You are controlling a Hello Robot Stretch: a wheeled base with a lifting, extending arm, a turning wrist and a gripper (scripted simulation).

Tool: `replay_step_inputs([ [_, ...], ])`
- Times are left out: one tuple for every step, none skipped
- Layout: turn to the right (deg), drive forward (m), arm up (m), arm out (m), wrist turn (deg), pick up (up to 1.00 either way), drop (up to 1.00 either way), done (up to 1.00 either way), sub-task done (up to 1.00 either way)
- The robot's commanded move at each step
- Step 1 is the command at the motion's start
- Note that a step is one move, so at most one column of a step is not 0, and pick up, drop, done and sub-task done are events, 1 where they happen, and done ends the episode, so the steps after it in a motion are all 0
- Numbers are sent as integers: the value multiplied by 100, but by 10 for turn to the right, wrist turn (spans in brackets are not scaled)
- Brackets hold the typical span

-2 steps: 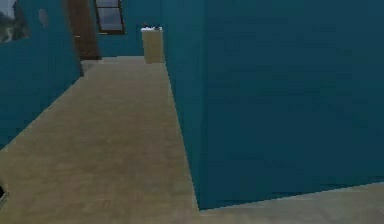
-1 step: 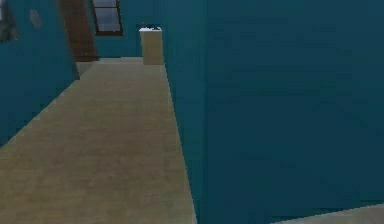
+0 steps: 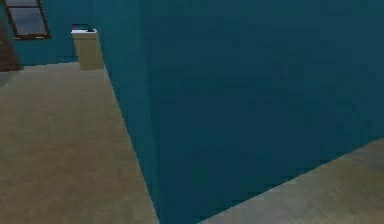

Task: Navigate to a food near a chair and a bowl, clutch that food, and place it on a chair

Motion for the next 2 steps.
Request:
replay_step_inputs([
  [0, 5, 0, 0, 0, 0, 0, 0, 0],
  [-360, 0, 0, 0, 0, 0, 0, 0, 0],
])
